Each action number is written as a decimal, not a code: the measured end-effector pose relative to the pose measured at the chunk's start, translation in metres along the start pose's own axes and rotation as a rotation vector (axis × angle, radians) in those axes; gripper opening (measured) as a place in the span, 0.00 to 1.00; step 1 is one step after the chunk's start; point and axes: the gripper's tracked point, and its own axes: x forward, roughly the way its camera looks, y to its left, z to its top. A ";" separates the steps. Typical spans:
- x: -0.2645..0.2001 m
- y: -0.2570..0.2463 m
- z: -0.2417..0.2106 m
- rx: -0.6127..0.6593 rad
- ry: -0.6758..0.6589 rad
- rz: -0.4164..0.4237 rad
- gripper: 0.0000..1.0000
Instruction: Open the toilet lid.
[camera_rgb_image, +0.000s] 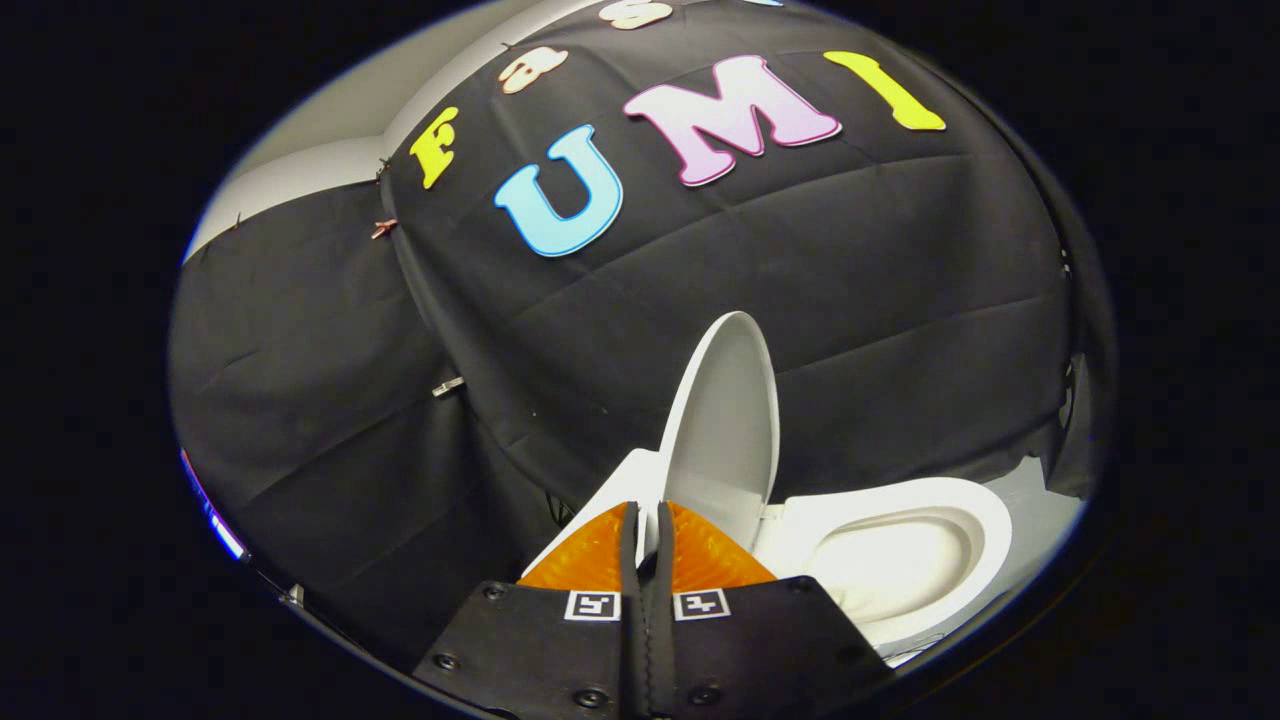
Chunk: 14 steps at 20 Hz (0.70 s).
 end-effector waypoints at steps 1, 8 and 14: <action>0.005 0.006 -0.001 -0.002 0.002 0.008 0.05; 0.028 0.044 -0.013 -0.056 0.030 0.046 0.05; 0.048 0.079 -0.027 -0.149 0.054 0.073 0.05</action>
